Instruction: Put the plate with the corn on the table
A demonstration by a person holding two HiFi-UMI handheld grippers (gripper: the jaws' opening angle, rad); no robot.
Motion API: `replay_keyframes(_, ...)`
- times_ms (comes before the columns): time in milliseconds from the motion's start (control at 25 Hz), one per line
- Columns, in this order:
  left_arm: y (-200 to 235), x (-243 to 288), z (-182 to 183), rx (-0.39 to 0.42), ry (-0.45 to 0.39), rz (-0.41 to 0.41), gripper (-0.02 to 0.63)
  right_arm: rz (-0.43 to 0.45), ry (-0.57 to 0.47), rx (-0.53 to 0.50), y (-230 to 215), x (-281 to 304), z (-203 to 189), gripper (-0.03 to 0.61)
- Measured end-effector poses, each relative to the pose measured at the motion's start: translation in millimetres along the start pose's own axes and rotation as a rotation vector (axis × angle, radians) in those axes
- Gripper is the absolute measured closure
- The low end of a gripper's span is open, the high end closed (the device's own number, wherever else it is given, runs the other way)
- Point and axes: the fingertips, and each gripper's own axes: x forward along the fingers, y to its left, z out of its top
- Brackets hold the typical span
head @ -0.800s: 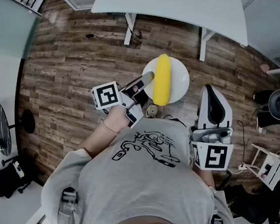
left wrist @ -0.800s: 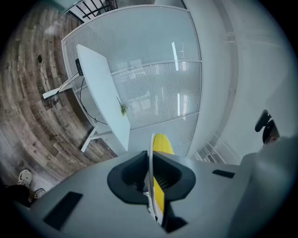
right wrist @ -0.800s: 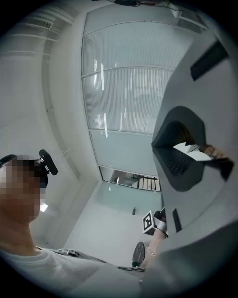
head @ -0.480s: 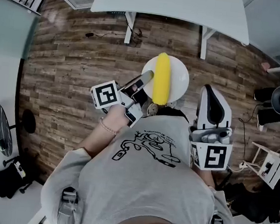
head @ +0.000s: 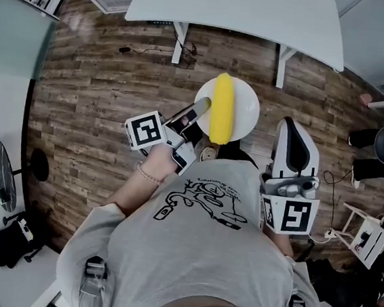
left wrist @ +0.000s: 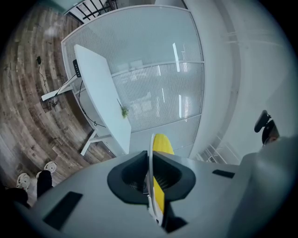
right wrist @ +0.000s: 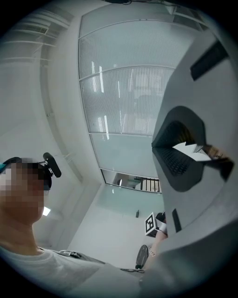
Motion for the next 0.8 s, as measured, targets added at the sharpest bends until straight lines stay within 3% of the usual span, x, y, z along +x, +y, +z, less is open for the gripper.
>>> replay_keyframes(800, -6, 175, 74, 0.003, -0.030, 0.003, 0.581, 0.020, -0.018, 0.001, -158, 113, -13, 0.572)
